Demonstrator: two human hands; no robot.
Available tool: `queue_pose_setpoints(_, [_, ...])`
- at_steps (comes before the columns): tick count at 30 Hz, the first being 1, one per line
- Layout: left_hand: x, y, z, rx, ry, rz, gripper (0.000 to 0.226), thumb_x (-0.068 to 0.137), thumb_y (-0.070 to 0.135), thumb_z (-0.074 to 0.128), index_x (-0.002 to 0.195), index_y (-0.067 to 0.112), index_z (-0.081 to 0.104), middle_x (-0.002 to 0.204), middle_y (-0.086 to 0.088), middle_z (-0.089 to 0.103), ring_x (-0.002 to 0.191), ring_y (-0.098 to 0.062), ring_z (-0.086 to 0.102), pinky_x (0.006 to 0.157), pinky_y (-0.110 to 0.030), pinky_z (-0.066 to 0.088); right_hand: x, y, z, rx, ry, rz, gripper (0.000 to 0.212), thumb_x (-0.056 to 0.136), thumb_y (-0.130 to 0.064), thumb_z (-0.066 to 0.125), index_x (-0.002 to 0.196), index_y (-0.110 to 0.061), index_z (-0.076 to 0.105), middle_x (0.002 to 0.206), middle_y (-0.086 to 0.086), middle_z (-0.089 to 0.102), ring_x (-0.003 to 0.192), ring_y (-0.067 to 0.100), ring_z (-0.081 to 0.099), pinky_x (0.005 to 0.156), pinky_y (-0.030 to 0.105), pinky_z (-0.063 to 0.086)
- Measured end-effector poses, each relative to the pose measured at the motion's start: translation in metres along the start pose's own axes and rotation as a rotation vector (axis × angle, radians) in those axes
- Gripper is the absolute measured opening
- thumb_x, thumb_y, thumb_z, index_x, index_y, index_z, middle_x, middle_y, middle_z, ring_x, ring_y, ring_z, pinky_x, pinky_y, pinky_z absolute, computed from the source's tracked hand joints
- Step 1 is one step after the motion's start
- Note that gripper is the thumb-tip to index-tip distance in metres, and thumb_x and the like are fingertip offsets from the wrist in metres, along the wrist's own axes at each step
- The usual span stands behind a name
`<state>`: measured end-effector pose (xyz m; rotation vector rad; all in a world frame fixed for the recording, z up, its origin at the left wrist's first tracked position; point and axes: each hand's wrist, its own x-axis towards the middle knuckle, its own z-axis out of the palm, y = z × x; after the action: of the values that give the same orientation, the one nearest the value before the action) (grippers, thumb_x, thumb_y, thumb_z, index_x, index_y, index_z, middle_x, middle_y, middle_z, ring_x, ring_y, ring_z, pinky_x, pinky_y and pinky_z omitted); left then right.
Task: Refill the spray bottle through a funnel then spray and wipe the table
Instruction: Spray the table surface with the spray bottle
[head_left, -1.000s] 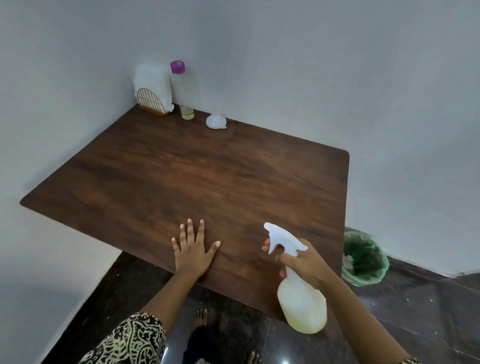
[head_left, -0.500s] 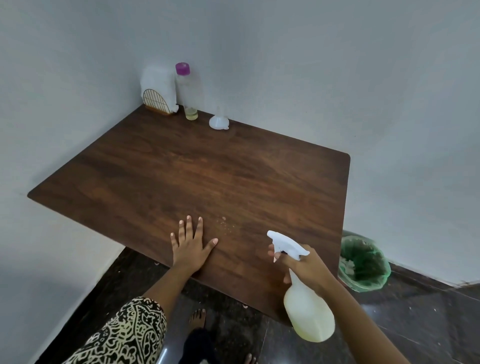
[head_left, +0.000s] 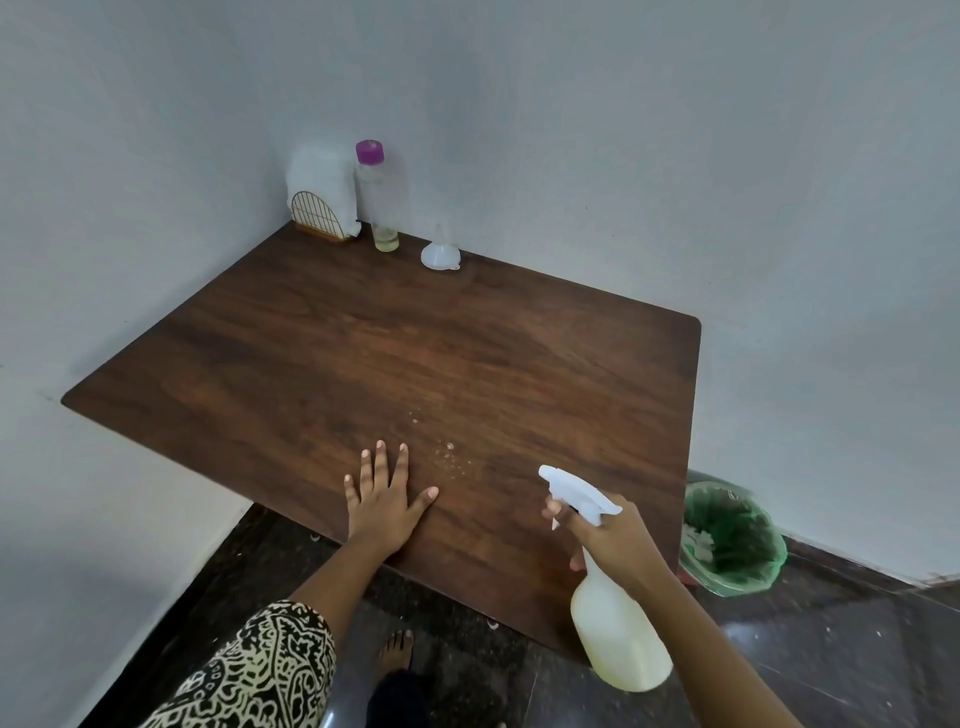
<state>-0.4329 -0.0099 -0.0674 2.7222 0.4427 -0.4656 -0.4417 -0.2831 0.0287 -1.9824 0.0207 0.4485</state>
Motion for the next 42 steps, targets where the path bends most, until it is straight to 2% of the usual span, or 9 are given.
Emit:
queue_pose_setpoints(8, [0.000,0.000,0.000,0.005,0.008,0.004,0.082,0.092,0.066,0.030,0.153,0.027,-0.009,0.161,-0.006,-0.020,0.147,-0.027,-0.019,0.116,-0.052,-0.007,0.000,-0.003,0.001,0.003,0.042,0.110,0.015,0.087,-0.039,0.064,0.088,-0.024,0.065,0.070,0.003,0.069,0.049,0.020,0.060,0.051,0.022,0.051])
queue_pose_setpoints(18, [0.000,-0.002,-0.004,-0.088,0.019,0.008,0.080,0.093,0.061,0.039,0.154,0.028,-0.002,0.162,-0.003,-0.016,0.148,-0.023,-0.017,0.117,-0.049,-0.007,0.001,-0.011,0.000,0.042,0.011,0.040,0.009,0.088,-0.037,0.061,0.093,-0.030,0.065,0.084,-0.002,0.071,0.052,0.018,0.063,0.055,0.023,0.051])
queue_pose_setpoints(24, [0.009,-0.004,-0.029,-0.265,0.184,-0.038,0.052,0.095,0.037,0.051,0.145,0.027,0.037,0.155,0.000,0.028,0.143,-0.023,0.022,0.114,-0.048,0.020,0.032,-0.040,-0.005,0.051,0.042,0.123,0.028,0.091,-0.029,0.060,0.086,-0.003,0.067,0.068,0.003,0.064,0.058,0.011,0.058,0.058,0.017,0.046])
queue_pose_setpoints(27, [0.033,-0.005,-0.050,-0.259,0.240,0.019,0.048,0.095,0.033,0.053,0.141,0.026,0.042,0.148,-0.001,0.038,0.138,-0.023,0.031,0.111,-0.047,0.025,0.061,-0.062,-0.006,0.032,0.073,0.100,0.033,0.092,-0.029,0.058,0.097,0.002,0.067,0.075,0.011,0.067,0.068,0.020,0.064,0.074,0.028,0.053])
queue_pose_setpoints(29, [0.057,-0.006,-0.065,-0.226,0.242,0.054,0.049,0.094,0.032,0.054,0.141,0.026,0.042,0.148,0.000,0.039,0.138,-0.023,0.031,0.109,-0.046,0.027,0.085,-0.077,-0.002,0.061,0.134,0.047,0.033,0.092,-0.030,0.058,0.111,-0.005,0.065,0.100,0.015,0.069,0.093,0.028,0.065,0.085,0.029,0.051])
queue_pose_setpoints(31, [0.086,-0.006,-0.081,-0.184,0.216,0.083,0.051,0.093,0.032,0.056,0.142,0.028,0.041,0.150,0.000,0.036,0.140,-0.022,0.030,0.109,-0.045,0.028,0.113,-0.092,0.003,0.061,0.175,-0.067,0.034,0.093,-0.033,0.057,0.125,-0.022,0.058,0.115,-0.002,0.063,0.105,0.017,0.059,0.079,0.009,0.046])
queue_pose_setpoints(33, [0.114,-0.003,-0.095,-0.128,0.163,0.110,0.054,0.094,0.034,0.055,0.144,0.029,0.037,0.153,0.000,0.032,0.141,-0.022,0.027,0.111,-0.044,0.027,0.141,-0.104,0.007,0.090,0.205,-0.085,0.029,0.091,-0.035,0.060,0.119,-0.028,0.056,0.110,-0.012,0.058,0.104,0.009,0.055,0.071,0.007,0.038])
queue_pose_setpoints(39, [0.197,0.014,-0.129,0.008,0.030,0.184,0.059,0.094,0.038,0.053,0.147,0.031,0.030,0.158,-0.001,0.022,0.145,-0.024,0.020,0.114,-0.044,0.024,0.240,-0.132,0.010,0.141,0.302,-0.015,0.056,0.063,-0.052,0.079,0.107,-0.020,0.068,0.103,0.003,0.067,0.099,0.019,0.060,0.080,0.030,0.050])
queue_pose_setpoints(42, [0.232,0.023,-0.141,0.043,-0.028,0.181,0.066,0.093,0.044,0.053,0.151,0.033,0.022,0.161,-0.002,0.014,0.148,-0.026,0.011,0.117,-0.049,0.017,0.274,-0.148,0.012,0.226,0.361,0.001,0.043,0.068,-0.037,0.083,0.105,-0.020,0.069,0.098,-0.003,0.068,0.092,0.014,0.061,0.075,0.027,0.050])
